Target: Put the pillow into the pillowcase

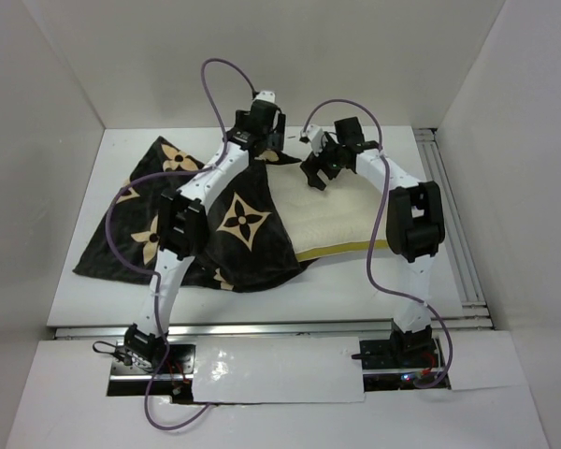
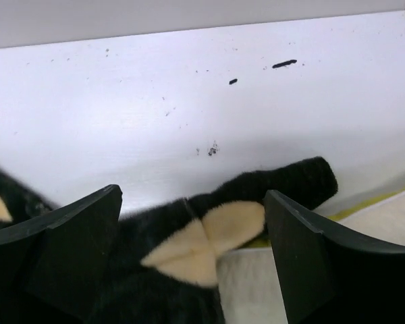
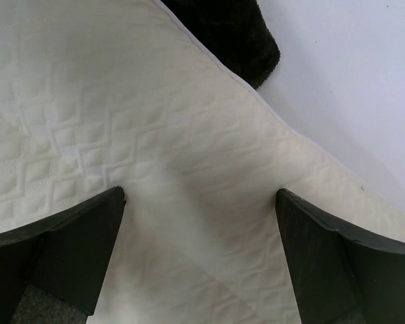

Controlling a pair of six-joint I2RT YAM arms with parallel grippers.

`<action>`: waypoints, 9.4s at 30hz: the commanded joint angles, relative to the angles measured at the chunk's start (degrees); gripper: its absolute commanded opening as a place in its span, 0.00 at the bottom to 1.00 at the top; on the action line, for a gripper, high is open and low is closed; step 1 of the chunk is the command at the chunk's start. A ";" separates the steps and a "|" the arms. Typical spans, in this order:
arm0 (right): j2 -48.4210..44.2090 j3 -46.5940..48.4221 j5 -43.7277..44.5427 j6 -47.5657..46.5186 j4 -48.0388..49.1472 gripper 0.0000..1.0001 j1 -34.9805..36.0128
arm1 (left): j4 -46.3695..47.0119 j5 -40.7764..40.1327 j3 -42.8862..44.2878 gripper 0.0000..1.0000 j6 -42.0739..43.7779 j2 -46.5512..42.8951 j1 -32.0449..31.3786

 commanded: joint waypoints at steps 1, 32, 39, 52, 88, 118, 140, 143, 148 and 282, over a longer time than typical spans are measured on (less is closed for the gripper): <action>-2.60 1.57 -2.22 -0.83 -1.66 1.00 1.69 | 5.54 9.41 -1.44 1.00 6.62 3.13 0.51; 23.07 36.39 -14.86 -15.94 -36.28 1.00 -1.74 | 11.18 22.28 -6.12 0.00 4.27 -1.70 0.86; 23.07 32.15 -17.42 -15.53 -41.82 1.00 -4.63 | 11.18 21.04 -5.51 0.00 4.27 -2.94 0.33; 12.35 25.47 -16.57 -5.68 -30.41 0.70 -4.29 | 12.32 19.10 -8.93 0.00 3.74 -8.47 -0.73; -19.75 -5.52 -22.61 17.33 12.15 0.00 -0.95 | 10.57 18.05 -6.92 0.00 2.26 -14.36 -4.59; -46.53 -59.55 26.13 55.81 73.10 0.00 28.94 | 9.34 7.93 -21.75 0.00 -3.44 -39.67 -19.28; -38.03 -58.37 11.77 82.89 97.35 0.00 14.61 | 22.61 44.94 -36.00 0.00 4.01 -49.17 -18.30; -31.27 -55.13 3.59 85.99 104.32 0.00 13.99 | 19.64 49.24 -33.11 0.00 2.70 -47.86 -17.69; -19.22 -53.63 1.29 98.12 125.23 0.00 9.70 | 18.21 54.40 -32.47 0.00 0.06 -45.83 -16.28; -18.86 -52.76 42.86 56.03 116.55 0.00 33.24 | 1.43 38.34 -74.66 0.00 -24.56 -78.44 -14.26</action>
